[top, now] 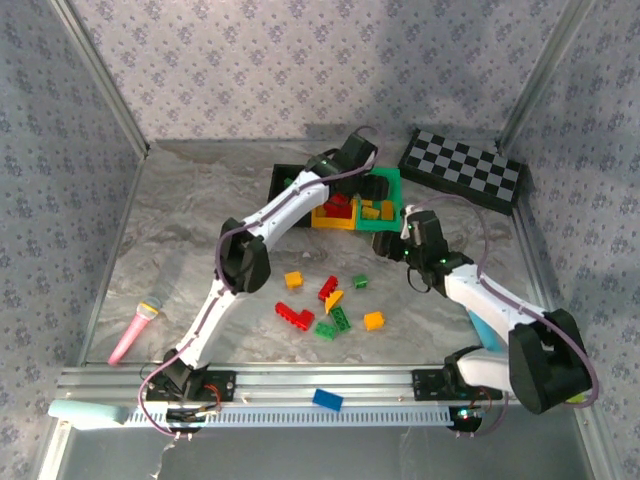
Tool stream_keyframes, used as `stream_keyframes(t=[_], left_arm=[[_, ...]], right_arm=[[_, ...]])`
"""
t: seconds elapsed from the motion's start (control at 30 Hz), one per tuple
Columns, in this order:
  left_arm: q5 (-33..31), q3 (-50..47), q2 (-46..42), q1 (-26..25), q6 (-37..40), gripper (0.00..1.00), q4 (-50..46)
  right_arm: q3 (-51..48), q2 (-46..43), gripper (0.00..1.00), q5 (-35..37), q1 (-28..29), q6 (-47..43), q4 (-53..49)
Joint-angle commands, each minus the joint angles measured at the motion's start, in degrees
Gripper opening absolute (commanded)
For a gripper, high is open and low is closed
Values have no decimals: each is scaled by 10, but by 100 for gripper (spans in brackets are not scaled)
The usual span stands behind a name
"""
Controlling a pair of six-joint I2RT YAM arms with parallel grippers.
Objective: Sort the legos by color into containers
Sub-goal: Pick up the lego from the bottom-center of the table.
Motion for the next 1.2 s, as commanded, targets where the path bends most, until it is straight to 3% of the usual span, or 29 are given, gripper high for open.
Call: stream_keyframes(t=[0.0, 0.27, 0.57, 1.17], left_arm=[[-9, -96, -105, 3, 20, 68, 81], [-9, -355, -267, 33, 14, 68, 200], [-25, -526, -382, 57, 13, 68, 249], [-40, -650, -453, 68, -10, 69, 278]], right_arm=[[19, -44, 63, 17, 35, -16, -123], [42, -48, 64, 56, 134, 22, -273], [76, -5, 65, 112, 207, 44, -353], [54, 62, 65, 102, 309, 104, -384]])
